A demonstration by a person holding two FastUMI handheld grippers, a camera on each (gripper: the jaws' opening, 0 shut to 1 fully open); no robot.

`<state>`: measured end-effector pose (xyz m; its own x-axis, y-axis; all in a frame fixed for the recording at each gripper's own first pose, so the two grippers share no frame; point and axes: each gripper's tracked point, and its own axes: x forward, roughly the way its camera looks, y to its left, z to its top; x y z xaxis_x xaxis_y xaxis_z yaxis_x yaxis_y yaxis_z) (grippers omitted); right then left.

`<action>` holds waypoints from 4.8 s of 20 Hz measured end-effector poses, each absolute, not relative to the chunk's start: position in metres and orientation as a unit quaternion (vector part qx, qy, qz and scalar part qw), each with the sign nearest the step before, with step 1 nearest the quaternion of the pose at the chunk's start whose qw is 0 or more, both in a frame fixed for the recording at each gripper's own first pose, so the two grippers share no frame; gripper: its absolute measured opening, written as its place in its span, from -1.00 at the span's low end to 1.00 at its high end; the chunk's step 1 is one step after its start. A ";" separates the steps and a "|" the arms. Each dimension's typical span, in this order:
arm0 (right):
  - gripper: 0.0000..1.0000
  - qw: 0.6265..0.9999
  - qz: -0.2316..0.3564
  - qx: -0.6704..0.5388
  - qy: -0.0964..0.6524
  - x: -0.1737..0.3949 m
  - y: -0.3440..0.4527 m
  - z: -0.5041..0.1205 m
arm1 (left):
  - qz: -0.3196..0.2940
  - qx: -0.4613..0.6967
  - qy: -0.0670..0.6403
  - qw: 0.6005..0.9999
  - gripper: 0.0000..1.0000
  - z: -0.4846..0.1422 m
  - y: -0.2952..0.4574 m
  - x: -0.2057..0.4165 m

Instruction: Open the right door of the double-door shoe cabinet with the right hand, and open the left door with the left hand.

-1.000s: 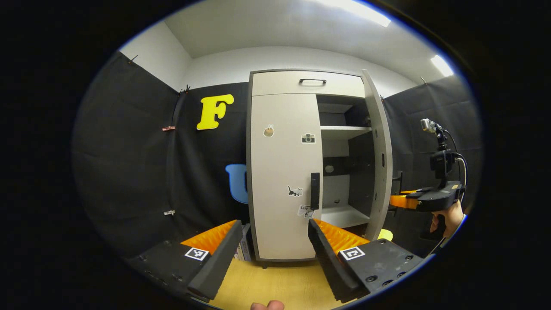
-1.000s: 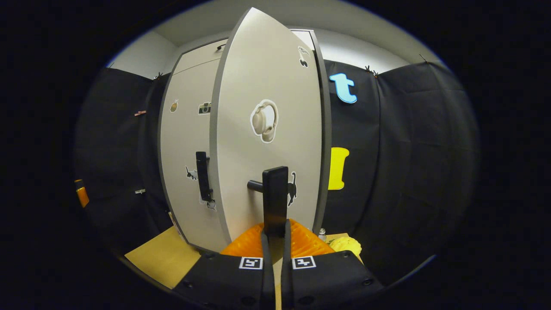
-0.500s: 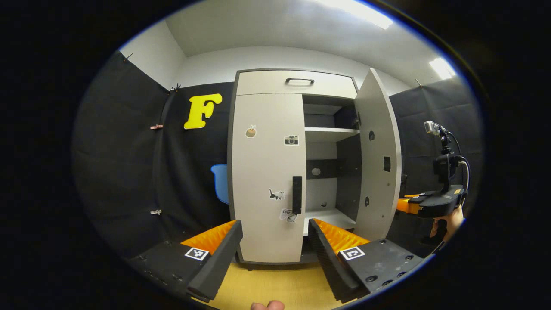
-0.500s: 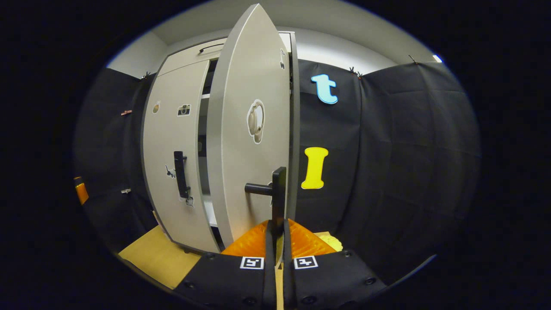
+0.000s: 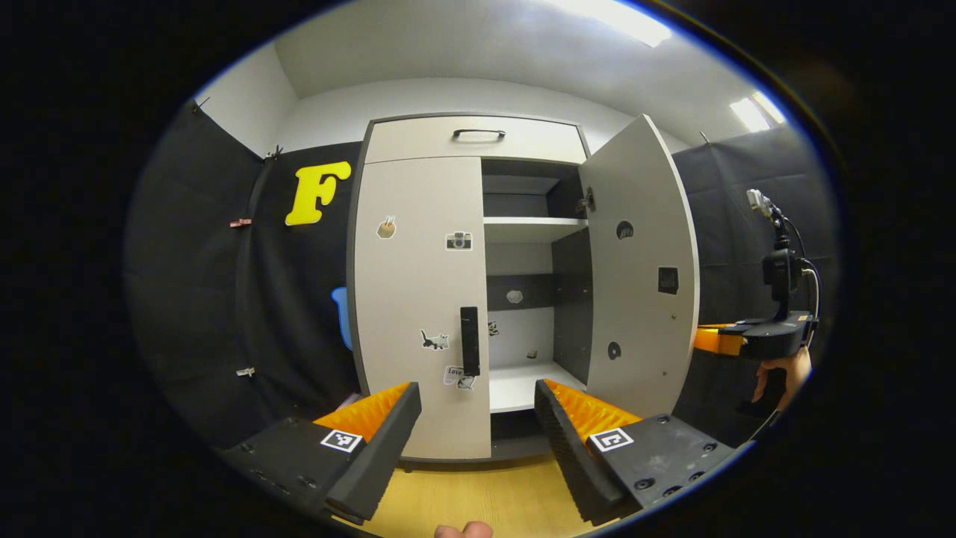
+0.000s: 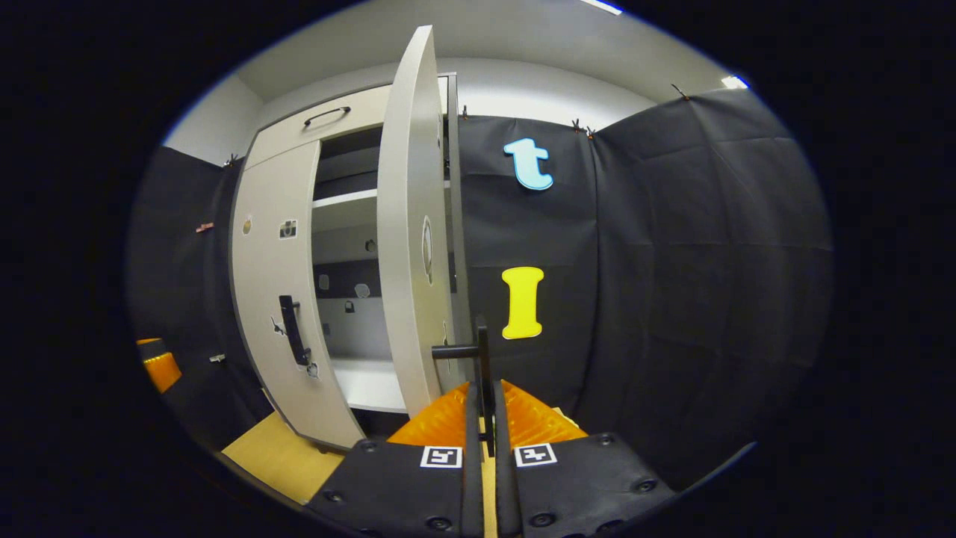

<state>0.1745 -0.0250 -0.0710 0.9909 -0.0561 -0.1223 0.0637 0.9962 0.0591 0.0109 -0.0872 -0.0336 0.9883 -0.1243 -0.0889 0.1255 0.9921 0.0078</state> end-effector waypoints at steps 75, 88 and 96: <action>0.94 1.000 -0.007 0.017 -0.006 0.050 0.035 -0.001 | -0.012 -0.013 0.107 0.994 -0.67 -0.089 0.047 0.113; 0.94 1.000 -0.002 0.012 -0.001 0.047 0.059 -0.004 | -0.021 -0.010 0.105 0.994 -0.67 -0.091 0.072 0.101; 0.94 1.000 0.014 0.014 0.002 0.050 0.077 -0.004 | -0.011 -0.015 0.108 0.994 -0.72 -0.094 0.101 0.088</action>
